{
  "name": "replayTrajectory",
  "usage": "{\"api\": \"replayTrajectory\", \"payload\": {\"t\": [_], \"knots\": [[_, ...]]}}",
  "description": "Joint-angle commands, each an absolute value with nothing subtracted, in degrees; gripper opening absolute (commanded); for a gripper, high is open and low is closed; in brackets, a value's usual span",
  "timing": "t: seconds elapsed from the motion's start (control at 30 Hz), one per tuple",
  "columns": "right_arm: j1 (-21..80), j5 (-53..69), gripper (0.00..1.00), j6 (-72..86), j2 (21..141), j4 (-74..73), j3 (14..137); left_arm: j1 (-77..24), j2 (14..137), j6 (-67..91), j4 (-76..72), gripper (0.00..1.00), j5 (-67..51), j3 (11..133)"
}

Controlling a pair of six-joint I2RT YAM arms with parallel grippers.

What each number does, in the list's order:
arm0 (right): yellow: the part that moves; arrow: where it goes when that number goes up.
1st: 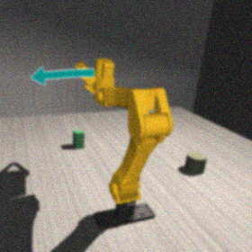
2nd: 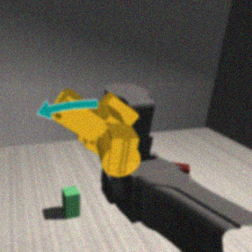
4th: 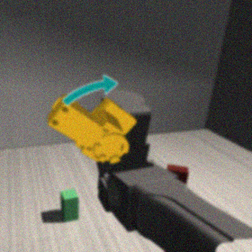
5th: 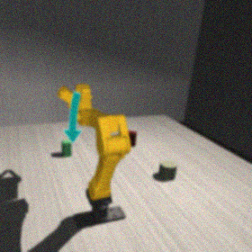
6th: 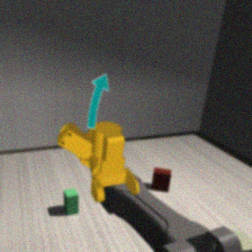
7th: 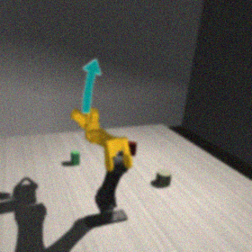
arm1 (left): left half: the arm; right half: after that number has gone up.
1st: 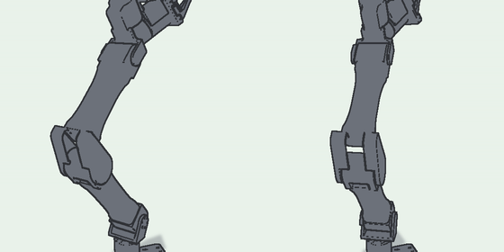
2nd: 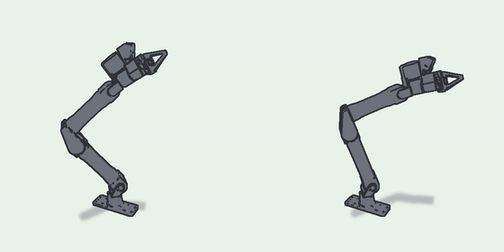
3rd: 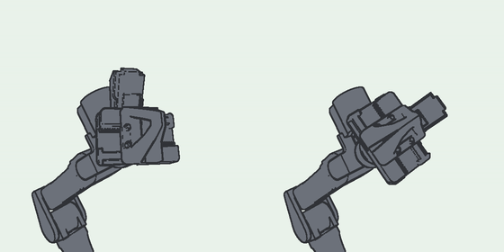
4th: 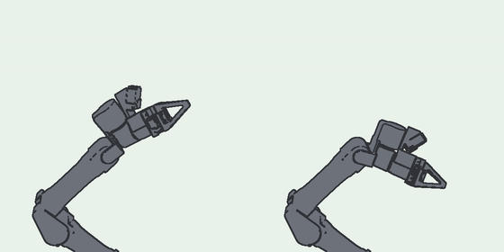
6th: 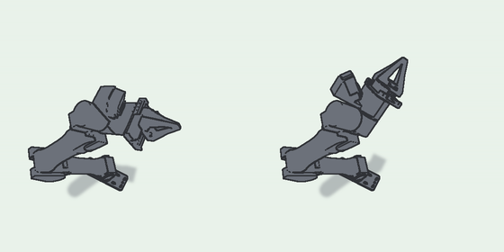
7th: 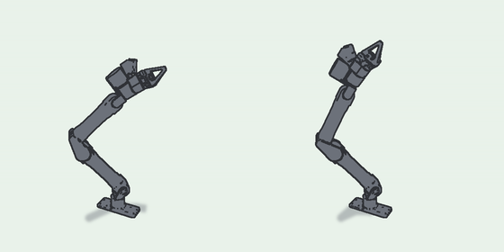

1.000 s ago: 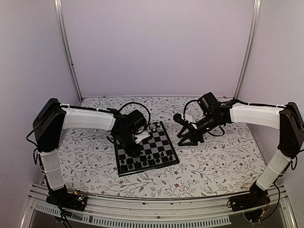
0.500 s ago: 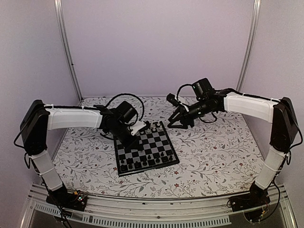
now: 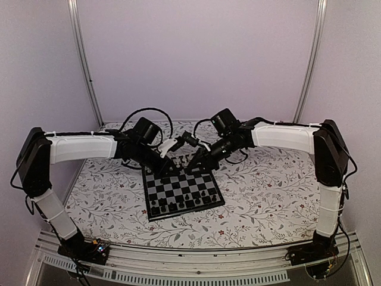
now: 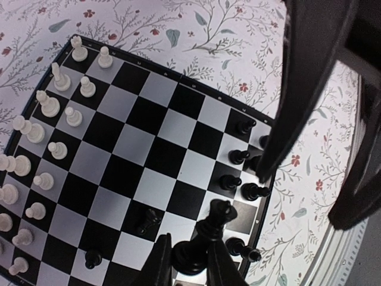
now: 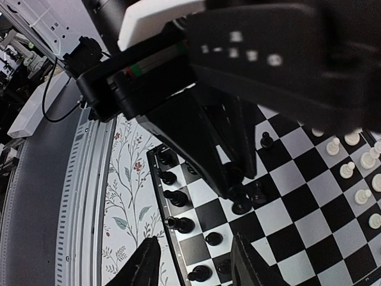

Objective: Set up the chess pieces on the board
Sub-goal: Place the chess piece on the chessboard.

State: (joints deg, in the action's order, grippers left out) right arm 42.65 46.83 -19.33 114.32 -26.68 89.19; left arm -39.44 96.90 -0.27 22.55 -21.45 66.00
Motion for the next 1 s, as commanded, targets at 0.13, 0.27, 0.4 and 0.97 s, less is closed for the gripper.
{"api": "replayTrajectory", "payload": {"t": [0.13, 0.27, 0.4, 0.97], "knots": [[42.89, 46.75, 0.4, -14.33, 116.78, -23.91, 93.29, -37.97, 94.93, 1.53, 19.19, 0.15, -27.71, 65.39], [42.88, 46.55, 0.38, -12.93, 118.2, -23.74, 95.05, -37.97, 94.6, 1.66, 19.08, 0.15, -28.19, 65.26], [42.92, 46.79, 0.37, -11.75, 119.23, -23.39, 95.57, -37.97, 94.39, 1.62, 18.98, 0.16, -28.51, 65.13], [42.93, 51.44, 0.24, -10.32, 121.32, -23.23, 95.71, -37.98, 93.61, 1.68, 18.57, 0.16, -28.92, 64.95]]}}
